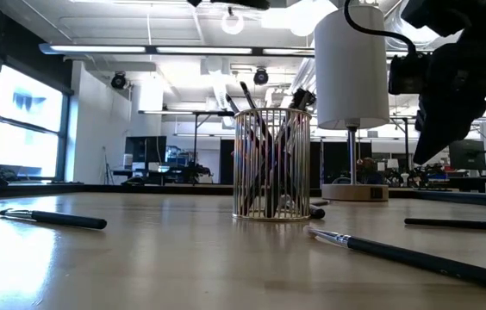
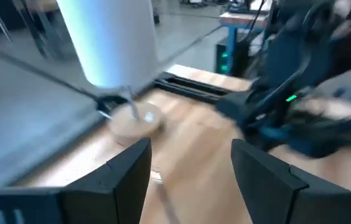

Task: Put items in baskets/containers
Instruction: Put the eyeshadow brush into the mesh organizer

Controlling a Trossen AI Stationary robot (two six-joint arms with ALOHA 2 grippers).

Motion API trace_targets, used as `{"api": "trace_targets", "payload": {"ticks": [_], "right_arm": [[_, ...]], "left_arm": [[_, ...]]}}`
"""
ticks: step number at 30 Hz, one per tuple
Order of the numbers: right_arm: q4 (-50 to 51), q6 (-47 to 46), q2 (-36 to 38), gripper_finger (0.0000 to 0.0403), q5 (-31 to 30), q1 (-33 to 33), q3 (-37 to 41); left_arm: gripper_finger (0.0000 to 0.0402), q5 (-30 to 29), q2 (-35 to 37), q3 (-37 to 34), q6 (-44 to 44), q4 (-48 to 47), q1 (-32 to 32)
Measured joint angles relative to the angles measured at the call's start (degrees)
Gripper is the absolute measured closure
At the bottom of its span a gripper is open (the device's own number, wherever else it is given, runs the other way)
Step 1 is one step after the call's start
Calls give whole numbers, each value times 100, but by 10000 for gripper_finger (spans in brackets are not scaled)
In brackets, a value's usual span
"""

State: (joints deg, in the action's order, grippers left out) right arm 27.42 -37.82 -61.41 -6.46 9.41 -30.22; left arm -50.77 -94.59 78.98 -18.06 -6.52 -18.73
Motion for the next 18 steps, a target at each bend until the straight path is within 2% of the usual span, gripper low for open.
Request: {"api": "trace_targets", "payload": {"ticks": [4,8,11,15,18], "right_arm": [[-7,203,0,399,-1,0,0],[-92,247,0,399,0,0,0],[-193,204,0,401,-1,0,0],[-302,191,0,398,0,0,0],[-379,180,0,395,2,0,0]], "left_arm": [[208,688,-2,600,-1343,-1036,45],[252,1380,-2,967,-2350,-1880,38],[302,1847,-2,1053,-2701,-2098,30],[384,2321,-7,1053,-2724,-2327,31],[387,2392,-7,1050,-2619,-2635,-61]]}}
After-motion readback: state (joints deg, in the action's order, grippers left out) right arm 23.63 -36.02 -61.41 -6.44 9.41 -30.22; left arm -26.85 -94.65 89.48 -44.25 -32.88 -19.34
